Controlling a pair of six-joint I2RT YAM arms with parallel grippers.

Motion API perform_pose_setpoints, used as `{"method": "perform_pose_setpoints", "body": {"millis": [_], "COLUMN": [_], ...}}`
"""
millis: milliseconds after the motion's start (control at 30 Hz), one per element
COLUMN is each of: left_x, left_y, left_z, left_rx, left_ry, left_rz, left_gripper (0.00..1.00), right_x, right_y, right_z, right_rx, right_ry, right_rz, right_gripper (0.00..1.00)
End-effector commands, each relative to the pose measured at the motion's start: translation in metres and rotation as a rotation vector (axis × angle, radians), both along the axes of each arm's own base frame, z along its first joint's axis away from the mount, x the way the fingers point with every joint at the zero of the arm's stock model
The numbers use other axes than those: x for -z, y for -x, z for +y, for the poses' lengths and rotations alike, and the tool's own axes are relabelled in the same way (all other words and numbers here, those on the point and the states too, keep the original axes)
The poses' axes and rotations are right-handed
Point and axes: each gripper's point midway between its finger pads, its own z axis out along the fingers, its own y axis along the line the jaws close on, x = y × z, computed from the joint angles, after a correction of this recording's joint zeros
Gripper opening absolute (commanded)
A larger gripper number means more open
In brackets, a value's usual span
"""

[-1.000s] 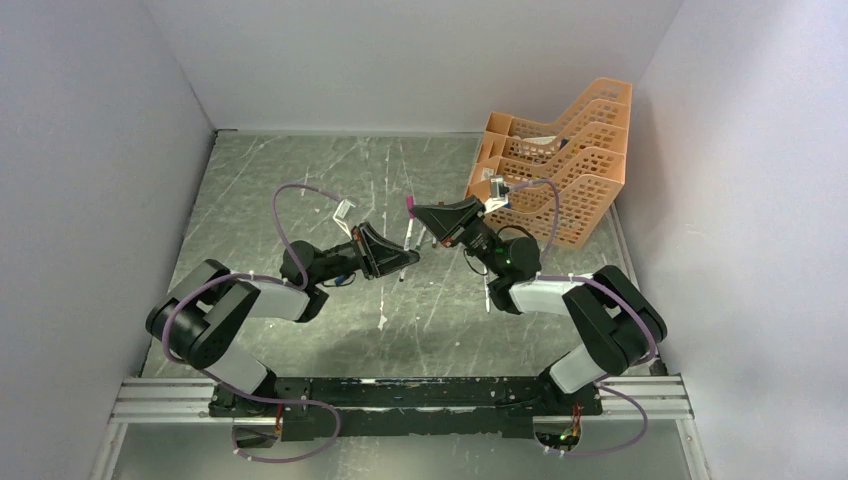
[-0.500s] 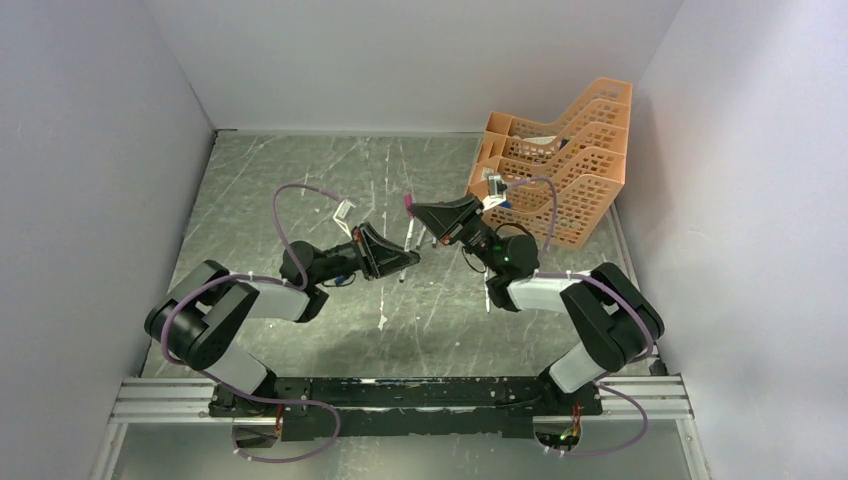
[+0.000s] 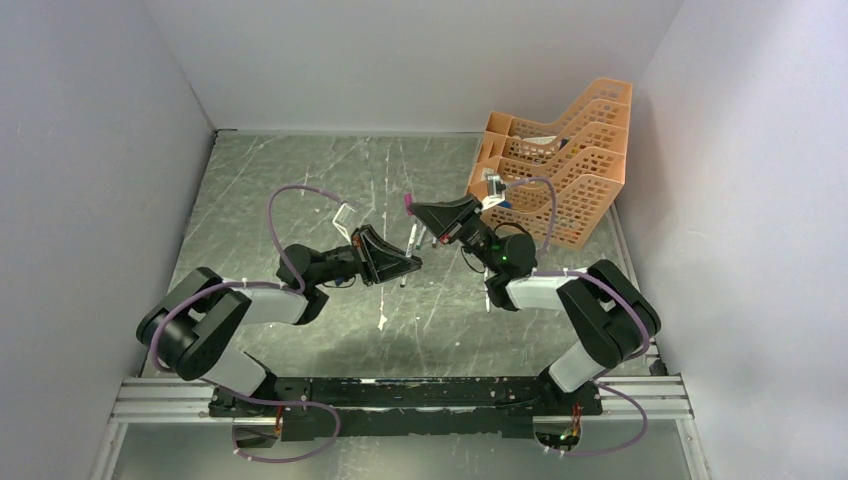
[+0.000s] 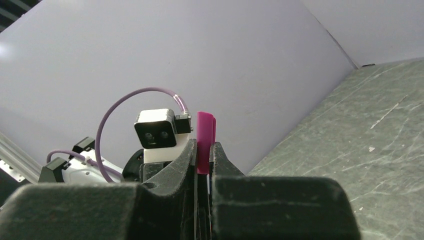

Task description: Insert the pens into the pen caps

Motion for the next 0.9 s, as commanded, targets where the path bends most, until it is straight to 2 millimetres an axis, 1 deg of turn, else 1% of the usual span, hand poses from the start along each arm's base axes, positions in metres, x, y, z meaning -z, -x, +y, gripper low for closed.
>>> {"method": "perform_pose_setpoints", "body": {"millis": [0,200,300,600,767,867], "left_x": [-0.027,-0.023,-0.022,-0.034,-0.036,-0.039], "left_y": [0.010,0.010,0.010,0.009,0.003,0.003], "left_z": [0.004,0.003,0.003,0.003,0.001,0.002], "left_rx": [0.006,0.029,0.024,0.016,-0.011,-0.012], "left_ry": [0.096,0.115,0.119,0.133,0.112,0.123], "left_rz": [-0.156,-0.127,-0.123,-0.147,-0.160,-0.162], "left_gripper": [0.07,0.07,0.07,0.07,0.07,0.07], "right_x": [-0.069,-0.077,-0.077,-0.066,-0.067,-0.066], "right_y": [0.030,0.033,0.034,0.034,0.035,0.037], "right_z": [-0.028,-0.034,-0.035,-0.035,-0.036,-0.036], "right_rx": [0.021,0.028,0.028,0.030,0.033,0.030], "right_ry": [-0.190,-0.208,-0.207,-0.188,-0.191,-0.188], "right_rz": [-0.254,-0.265,-0.268,-0.247,-0.247,-0.245], "right_gripper": [0.00,0.00,0.00,0.00,0.00,0.00]}}
